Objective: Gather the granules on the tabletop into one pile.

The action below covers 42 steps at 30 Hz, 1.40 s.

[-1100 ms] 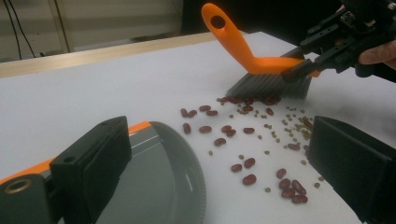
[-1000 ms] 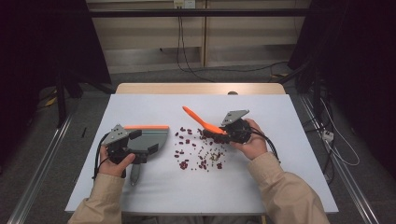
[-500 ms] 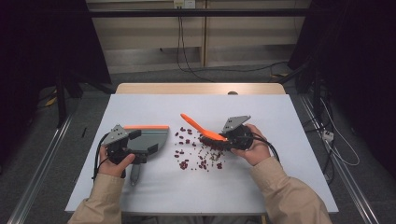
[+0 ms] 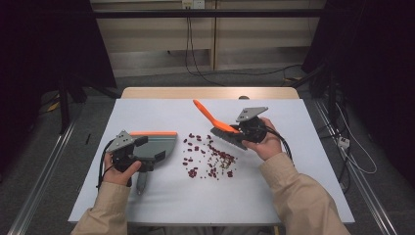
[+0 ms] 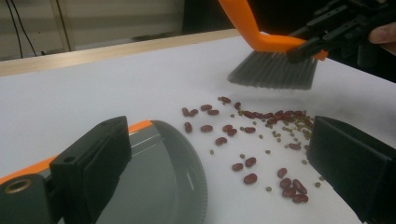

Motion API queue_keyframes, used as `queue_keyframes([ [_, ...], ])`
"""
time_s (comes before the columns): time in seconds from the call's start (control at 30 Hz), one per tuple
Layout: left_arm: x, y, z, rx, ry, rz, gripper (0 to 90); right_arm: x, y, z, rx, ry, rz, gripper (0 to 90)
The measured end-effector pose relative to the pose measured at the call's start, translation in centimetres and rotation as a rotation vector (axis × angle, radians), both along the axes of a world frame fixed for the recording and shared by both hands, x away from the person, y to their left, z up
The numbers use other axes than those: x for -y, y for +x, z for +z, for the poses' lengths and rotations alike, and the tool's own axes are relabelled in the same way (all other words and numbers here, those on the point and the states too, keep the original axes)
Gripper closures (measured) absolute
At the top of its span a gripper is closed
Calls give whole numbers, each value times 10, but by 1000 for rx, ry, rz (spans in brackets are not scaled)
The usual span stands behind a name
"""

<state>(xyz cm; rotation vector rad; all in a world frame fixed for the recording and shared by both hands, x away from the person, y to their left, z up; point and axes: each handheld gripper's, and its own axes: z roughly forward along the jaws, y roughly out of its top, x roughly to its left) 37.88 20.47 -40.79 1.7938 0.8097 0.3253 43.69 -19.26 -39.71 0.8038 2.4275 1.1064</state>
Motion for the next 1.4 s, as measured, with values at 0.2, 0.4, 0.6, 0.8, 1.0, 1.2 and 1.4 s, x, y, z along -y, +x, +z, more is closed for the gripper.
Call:
queue_keyframes([
  [0.2,0,0,0,-2,-1,2,62,-4,21,-4,-12,37,-14,713],
  [0.4,-1,0,-1,-7,7,2,62,-9,34,-9,-8,36,-14,713],
  [0.6,-2,1,-2,-6,8,9,62,-14,45,-12,7,34,-14,713],
  [0.8,-1,1,-3,-9,8,10,62,-28,54,-15,63,-25,4,713],
  [1.0,-3,2,-2,-8,2,18,62,-47,66,-20,103,-56,39,713],
  [1.2,-4,2,-2,-10,1,23,62,-66,72,-25,131,-62,84,713],
  [1.4,-3,3,-3,-13,8,19,62,-78,73,-32,137,-67,141,713],
])
